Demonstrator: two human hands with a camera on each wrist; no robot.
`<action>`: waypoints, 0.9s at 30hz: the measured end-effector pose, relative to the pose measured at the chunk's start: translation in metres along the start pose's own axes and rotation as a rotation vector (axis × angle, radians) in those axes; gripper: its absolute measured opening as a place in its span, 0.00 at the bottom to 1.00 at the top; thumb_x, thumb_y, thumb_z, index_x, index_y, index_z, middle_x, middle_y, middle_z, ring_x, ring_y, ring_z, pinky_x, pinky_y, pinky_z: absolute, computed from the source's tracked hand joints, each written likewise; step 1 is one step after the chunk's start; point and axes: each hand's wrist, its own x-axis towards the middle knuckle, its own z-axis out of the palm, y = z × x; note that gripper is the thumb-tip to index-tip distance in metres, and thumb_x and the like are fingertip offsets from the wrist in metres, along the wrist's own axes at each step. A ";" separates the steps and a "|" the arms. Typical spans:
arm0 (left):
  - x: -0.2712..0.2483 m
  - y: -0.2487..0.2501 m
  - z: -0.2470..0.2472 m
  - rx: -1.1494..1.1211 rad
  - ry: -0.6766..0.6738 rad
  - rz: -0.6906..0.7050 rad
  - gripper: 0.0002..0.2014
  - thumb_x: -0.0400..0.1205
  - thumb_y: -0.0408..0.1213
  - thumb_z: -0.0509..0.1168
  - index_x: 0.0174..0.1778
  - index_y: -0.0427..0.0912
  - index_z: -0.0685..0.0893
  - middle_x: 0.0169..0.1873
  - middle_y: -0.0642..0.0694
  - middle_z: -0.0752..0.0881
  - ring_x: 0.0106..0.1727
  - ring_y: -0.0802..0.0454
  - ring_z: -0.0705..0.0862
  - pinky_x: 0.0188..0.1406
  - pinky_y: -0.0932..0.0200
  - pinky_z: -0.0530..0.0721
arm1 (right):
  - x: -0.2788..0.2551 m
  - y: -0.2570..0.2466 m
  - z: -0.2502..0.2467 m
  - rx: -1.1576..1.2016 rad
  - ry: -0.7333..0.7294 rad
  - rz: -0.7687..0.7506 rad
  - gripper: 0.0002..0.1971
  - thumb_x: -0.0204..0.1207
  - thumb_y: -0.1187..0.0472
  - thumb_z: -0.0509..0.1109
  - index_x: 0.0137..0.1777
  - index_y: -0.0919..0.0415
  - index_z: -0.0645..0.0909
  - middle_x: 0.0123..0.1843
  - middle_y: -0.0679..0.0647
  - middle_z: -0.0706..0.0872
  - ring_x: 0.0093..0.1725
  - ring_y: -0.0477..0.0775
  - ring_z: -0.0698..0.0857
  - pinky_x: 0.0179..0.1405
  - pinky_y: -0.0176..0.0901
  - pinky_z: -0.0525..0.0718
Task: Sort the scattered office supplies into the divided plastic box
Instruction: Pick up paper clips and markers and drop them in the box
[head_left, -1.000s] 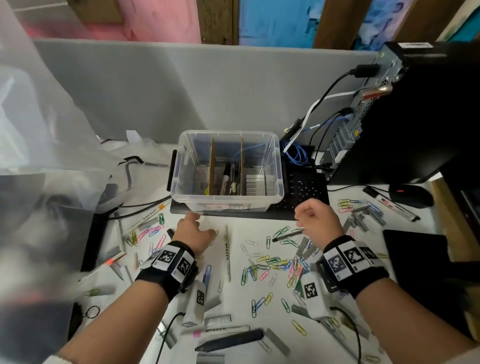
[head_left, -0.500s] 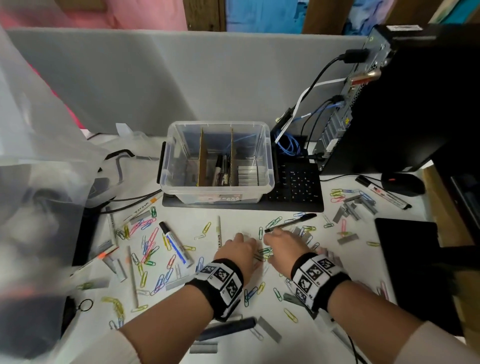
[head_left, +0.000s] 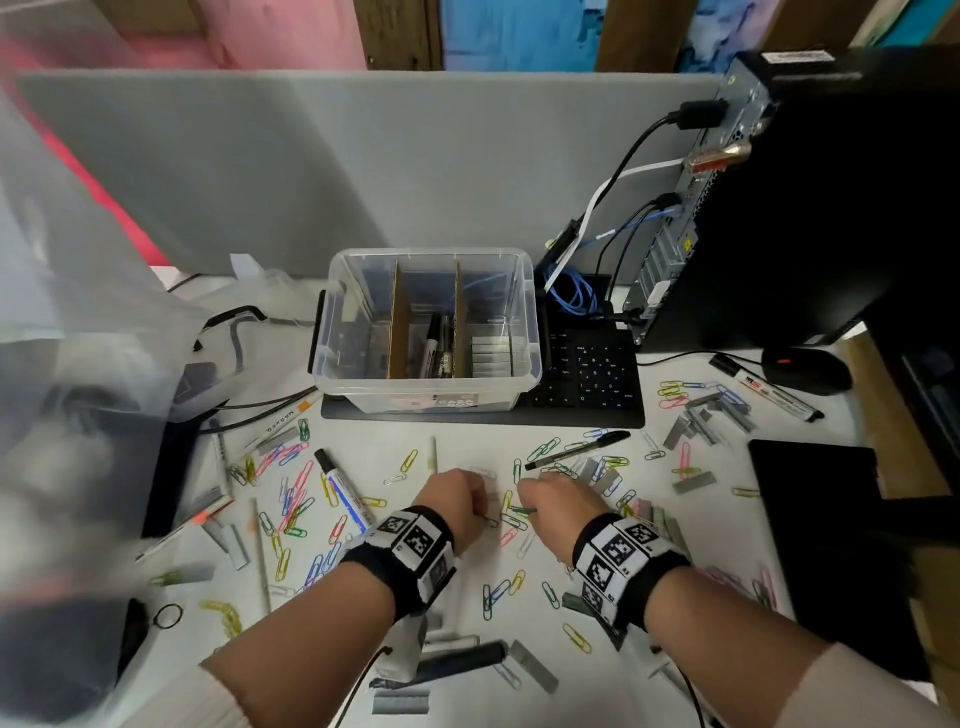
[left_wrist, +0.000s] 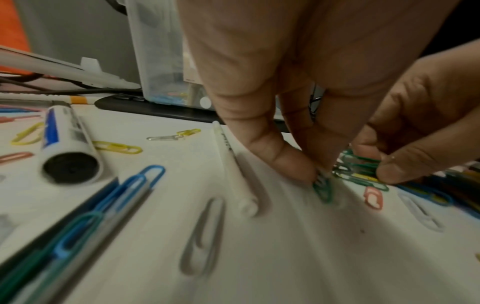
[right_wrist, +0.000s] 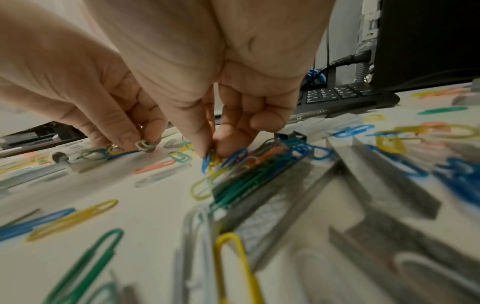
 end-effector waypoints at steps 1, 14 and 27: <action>0.000 -0.001 -0.001 -0.014 0.010 0.004 0.11 0.75 0.26 0.60 0.38 0.48 0.82 0.40 0.48 0.85 0.46 0.49 0.84 0.42 0.64 0.79 | 0.000 0.001 -0.001 0.017 -0.008 0.008 0.10 0.76 0.73 0.56 0.41 0.57 0.70 0.46 0.58 0.78 0.45 0.61 0.80 0.41 0.47 0.78; -0.031 -0.016 -0.042 -0.615 0.044 0.015 0.11 0.73 0.21 0.70 0.30 0.40 0.84 0.25 0.46 0.84 0.24 0.53 0.84 0.34 0.57 0.87 | -0.016 -0.022 -0.049 0.376 0.258 -0.110 0.07 0.72 0.66 0.68 0.37 0.52 0.78 0.34 0.45 0.78 0.34 0.44 0.77 0.37 0.36 0.78; -0.030 -0.046 -0.178 -0.825 0.586 0.142 0.07 0.77 0.23 0.70 0.35 0.37 0.83 0.31 0.43 0.84 0.31 0.52 0.85 0.35 0.67 0.86 | 0.064 -0.121 -0.129 0.637 0.436 -0.124 0.03 0.71 0.64 0.75 0.40 0.56 0.84 0.32 0.44 0.83 0.39 0.47 0.85 0.45 0.37 0.81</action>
